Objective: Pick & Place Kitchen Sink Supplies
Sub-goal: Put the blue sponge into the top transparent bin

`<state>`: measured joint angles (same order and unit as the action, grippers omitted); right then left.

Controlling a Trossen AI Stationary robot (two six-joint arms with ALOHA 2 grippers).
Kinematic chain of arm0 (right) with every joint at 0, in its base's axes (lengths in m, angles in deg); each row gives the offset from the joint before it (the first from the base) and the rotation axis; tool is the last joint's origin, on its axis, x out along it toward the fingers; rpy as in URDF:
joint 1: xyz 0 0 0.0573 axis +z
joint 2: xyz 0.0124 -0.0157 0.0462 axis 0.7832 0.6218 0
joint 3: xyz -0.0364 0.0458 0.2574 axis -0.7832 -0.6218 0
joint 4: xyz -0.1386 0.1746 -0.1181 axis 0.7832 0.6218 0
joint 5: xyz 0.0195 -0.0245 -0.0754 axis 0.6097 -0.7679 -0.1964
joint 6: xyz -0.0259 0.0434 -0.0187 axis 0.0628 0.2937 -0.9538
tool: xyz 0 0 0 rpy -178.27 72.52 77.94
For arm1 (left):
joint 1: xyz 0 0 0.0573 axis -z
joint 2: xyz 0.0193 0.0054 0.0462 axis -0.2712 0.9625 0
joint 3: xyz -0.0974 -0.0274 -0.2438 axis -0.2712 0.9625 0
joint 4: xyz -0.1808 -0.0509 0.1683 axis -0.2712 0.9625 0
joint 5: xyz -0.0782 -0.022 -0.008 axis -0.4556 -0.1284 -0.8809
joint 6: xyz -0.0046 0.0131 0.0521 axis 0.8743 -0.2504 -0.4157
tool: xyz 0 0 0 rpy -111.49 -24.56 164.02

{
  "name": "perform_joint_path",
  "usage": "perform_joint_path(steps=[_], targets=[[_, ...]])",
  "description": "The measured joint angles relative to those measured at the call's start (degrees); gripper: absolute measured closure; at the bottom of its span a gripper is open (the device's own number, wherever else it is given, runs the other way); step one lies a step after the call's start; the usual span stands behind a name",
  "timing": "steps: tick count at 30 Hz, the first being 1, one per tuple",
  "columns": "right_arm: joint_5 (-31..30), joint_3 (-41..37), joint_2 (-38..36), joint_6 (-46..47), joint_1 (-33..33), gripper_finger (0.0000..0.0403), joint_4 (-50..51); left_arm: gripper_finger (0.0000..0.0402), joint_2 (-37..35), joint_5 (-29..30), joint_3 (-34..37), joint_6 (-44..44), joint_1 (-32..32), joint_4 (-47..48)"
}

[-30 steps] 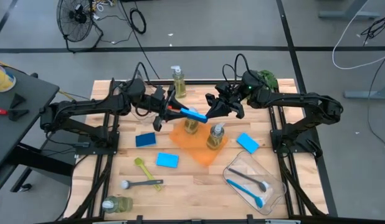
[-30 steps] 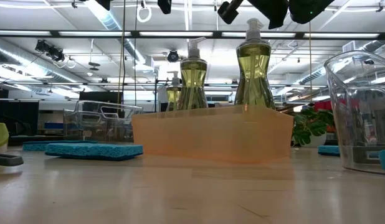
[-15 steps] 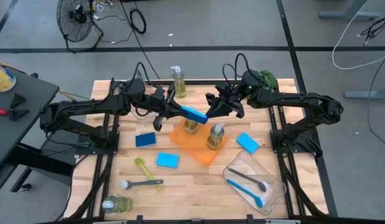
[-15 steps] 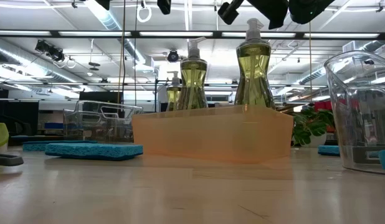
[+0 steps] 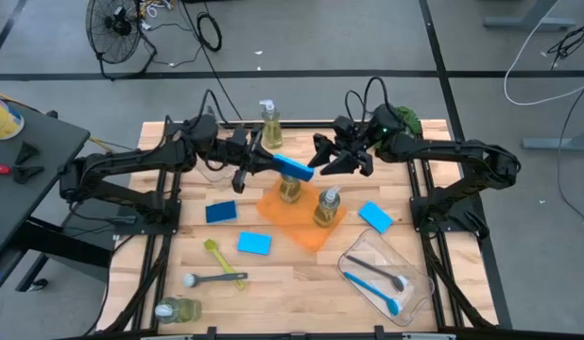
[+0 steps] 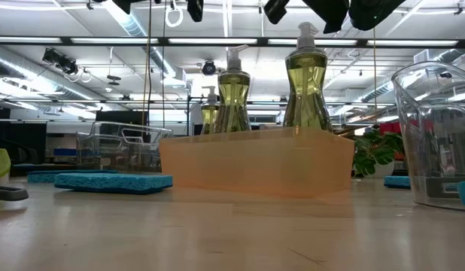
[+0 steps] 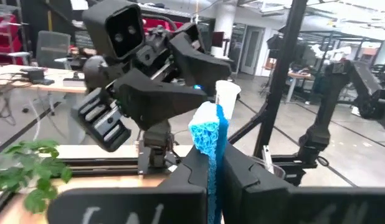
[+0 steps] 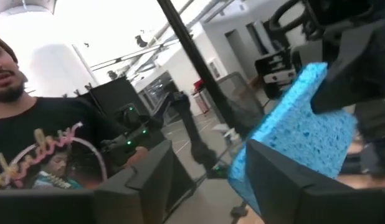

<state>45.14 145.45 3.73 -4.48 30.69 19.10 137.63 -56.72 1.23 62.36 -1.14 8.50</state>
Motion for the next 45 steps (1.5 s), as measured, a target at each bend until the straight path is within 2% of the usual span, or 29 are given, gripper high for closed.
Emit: perform_joint_path(steps=[5, 12, 18, 27, 32, 39, 45], targets=[[-3.2, 0.0, 0.0, -0.8, -1.7, 0.0178, -0.2, 0.0383, -3.3, 2.1, 0.0, -1.1, -2.9, 7.6], [-4.1, 0.0, 0.0, -2.3, -3.0, 0.0185, -0.1, 0.0389, -9.5, 6.3, 0.0, -2.8, -7.2, 22.3], [-4.1, 0.0, 0.0, -3.5, -3.0, 0.0188, 0.0, 0.0387, -14.6, 15.3, 0.0, -3.6, -10.0, 36.1], [-4.6, 0.0, 0.0, -5.5, -2.9, 0.0188, 0.1, 0.0384, -15.5, 26.5, 0.0, -0.9, -11.7, 54.2], [-6.5, 0.0, 0.0, -6.4, -2.9, 0.0188, 0.4, 0.0391, -15.5, 34.5, 0.0, 1.6, -11.7, 60.2], [-7.2, 0.0, 0.0, -6.6, -2.9, 0.0188, 0.7, 0.0383, -15.4, 43.1, 0.0, 3.0, -11.7, 65.2], [-8.3, 0.0, 0.0, -7.3, -2.9, 0.0188, 2.7, 0.0391, -15.4, 50.2, 0.0, 4.7, -11.7, 70.0]])
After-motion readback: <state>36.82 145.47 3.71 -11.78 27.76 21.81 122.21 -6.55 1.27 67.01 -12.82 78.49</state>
